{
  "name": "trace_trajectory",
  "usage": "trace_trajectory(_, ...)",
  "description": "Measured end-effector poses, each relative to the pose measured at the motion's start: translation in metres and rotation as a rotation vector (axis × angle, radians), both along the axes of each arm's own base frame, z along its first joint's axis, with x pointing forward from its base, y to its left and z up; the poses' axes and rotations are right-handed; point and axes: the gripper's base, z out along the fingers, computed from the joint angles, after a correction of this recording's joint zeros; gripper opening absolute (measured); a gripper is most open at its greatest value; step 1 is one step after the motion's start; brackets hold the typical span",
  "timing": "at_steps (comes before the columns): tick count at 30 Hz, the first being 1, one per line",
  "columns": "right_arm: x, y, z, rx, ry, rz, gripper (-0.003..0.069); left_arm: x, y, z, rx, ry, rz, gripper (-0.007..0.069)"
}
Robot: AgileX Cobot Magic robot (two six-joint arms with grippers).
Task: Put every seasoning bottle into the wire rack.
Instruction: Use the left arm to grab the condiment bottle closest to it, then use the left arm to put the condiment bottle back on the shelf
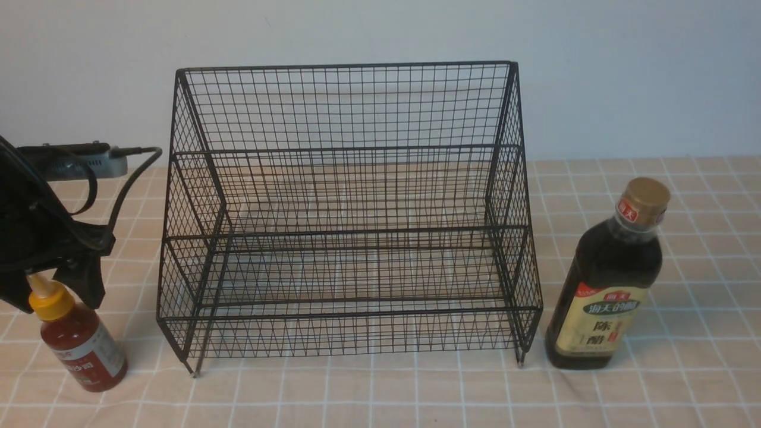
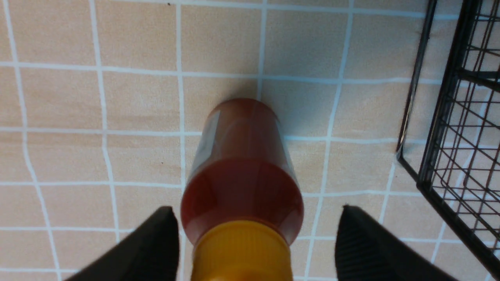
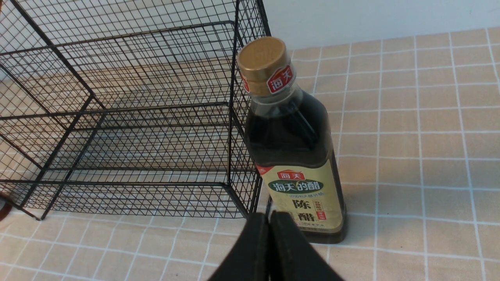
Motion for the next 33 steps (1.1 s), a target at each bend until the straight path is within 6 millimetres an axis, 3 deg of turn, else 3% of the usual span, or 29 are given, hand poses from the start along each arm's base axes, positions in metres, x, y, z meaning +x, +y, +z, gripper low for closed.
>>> trace_trajectory(1, 0.000, 0.000, 0.000, 0.000, 0.000, 0.000, -0.0014, 0.000, 0.000, 0.000, 0.000, 0.000, 0.000, 0.0428)
trace_trajectory(3, 0.000, 0.000, 0.000, 0.001, 0.000, 0.000, -0.0014, 0.000, 0.000, 0.000, 0.005, 0.001, -0.001, 0.0290)
trace_trajectory(4, 0.000, 0.000, 0.000, 0.001, 0.000, 0.000, -0.0014, 0.000, 0.001, 0.000, 0.006, 0.001, -0.002, 0.0279)
trace_trajectory(11, 0.000, 0.000, 0.000, 0.003, -0.002, 0.000, -0.0014, -0.001, 0.000, 0.003, 0.003, -0.010, 0.007, 0.0287)
trace_trajectory(16, 0.000, 0.000, 0.000, 0.003, -0.002, 0.000, -0.0014, -0.010, -0.009, 0.026, 0.006, -0.081, -0.010, 0.0287)
trace_trajectory(22, 0.000, 0.000, 0.000, 0.003, -0.002, 0.000, -0.0014, -0.033, -0.033, 0.101, 0.015, -0.315, -0.039, 0.0287)
trace_trajectory(23, 0.000, 0.000, 0.000, 0.003, -0.002, 0.000, -0.0014, -0.033, -0.034, 0.102, 0.014, -0.320, -0.039, 0.0287)
trace_trajectory(26, 0.000, 0.000, 0.000, -0.001, -0.004, 0.002, -0.0014, -0.048, -0.057, 0.150, -0.014, -0.478, -0.058, 0.0287)
trace_trajectory(30, 0.000, 0.000, 0.000, -0.008, -0.007, 0.006, -0.0014, -0.058, -0.081, 0.173, -0.059, -0.554, -0.109, 0.0287)
trace_trajectory(33, 0.000, 0.000, 0.000, -0.009, -0.007, 0.007, -0.0014, -0.064, -0.111, 0.175, -0.111, -0.551, -0.185, 0.0287)
